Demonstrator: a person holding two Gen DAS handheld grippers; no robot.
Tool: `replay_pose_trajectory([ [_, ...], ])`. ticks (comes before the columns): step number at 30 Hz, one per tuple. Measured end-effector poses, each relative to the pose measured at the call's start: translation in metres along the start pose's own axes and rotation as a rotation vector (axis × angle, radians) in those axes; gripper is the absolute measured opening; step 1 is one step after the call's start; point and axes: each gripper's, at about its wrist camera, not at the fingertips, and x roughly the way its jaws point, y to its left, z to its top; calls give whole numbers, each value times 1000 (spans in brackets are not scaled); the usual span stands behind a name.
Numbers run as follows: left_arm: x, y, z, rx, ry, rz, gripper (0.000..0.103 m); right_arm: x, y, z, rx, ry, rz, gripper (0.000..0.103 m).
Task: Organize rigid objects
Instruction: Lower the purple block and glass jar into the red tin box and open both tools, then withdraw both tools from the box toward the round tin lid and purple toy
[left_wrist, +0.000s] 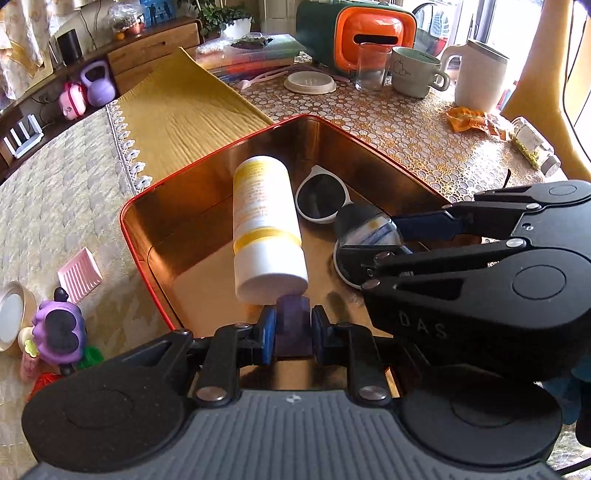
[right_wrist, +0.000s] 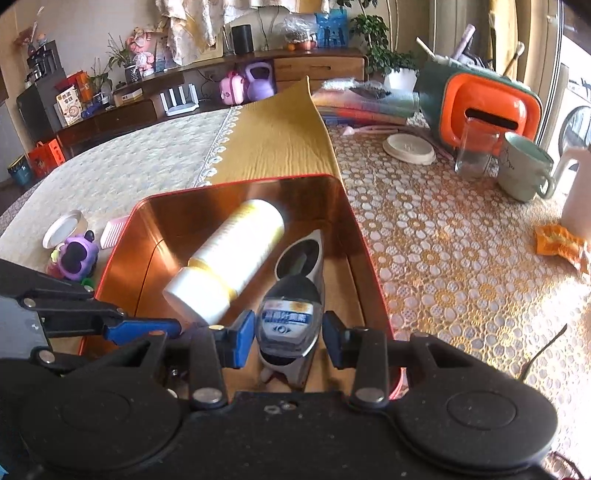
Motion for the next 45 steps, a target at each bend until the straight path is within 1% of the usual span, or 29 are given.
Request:
replay_pose_trajectory([
  [5,-2,0,-2,-7,-2,-12,22,-5,-5,-2,46,-4,9,45],
  [10,-13,0,-5,-4,-24,-24,23,-16,-6,-4,75,-16,21,46],
  [14,-24,1,-10,-5,-42,-39,23,-27,-2,-5,77,-28,19,48],
  [18,-36,3,-15,7,-70,-30,24,-41,4,-4,68,-54,22,50],
  [22,-50,12,-19,-10,-92,-33,24,-54,9,-4,73,-75,31,53],
  [26,-63,21,-25,-25,-113,-34,24,-68,16,-7,75,-93,43,54],
  [27,-67,23,-26,-29,-119,-41,25,-71,19,-8,76,-97,46,56],
  [28,-70,25,-28,-36,-125,-38,30,-74,20,-9,78,-101,48,59],
  [30,-78,28,-31,-44,-142,-34,42,-80,24,-11,84,-113,57,60],
  [31,-83,30,-33,-48,-157,-34,53,-83,26,-12,90,-119,60,60],
  [32,-87,30,-35,-49,-171,-32,60,-86,27,-12,96,-127,64,60],
  [34,-96,31,-39,-48,-194,-30,60,-91,31,-13,99,-143,68,62],
  [39,-113,38,-49,-51,-221,-26,60,-104,44,-17,97,-167,87,65],
  [40,-116,40,-51,-54,-225,-25,61,-106,47,-18,89,-171,88,66],
  [41,-118,43,-54,-59,-227,-25,66,-108,50,-19,78,-176,86,68],
  [43,-123,48,-59,-66,-233,-23,70,-113,57,-21,68,-187,84,75],
  [45,-127,54,-64,-70,-238,-16,71,-116,62,-22,61,-193,86,79],
])
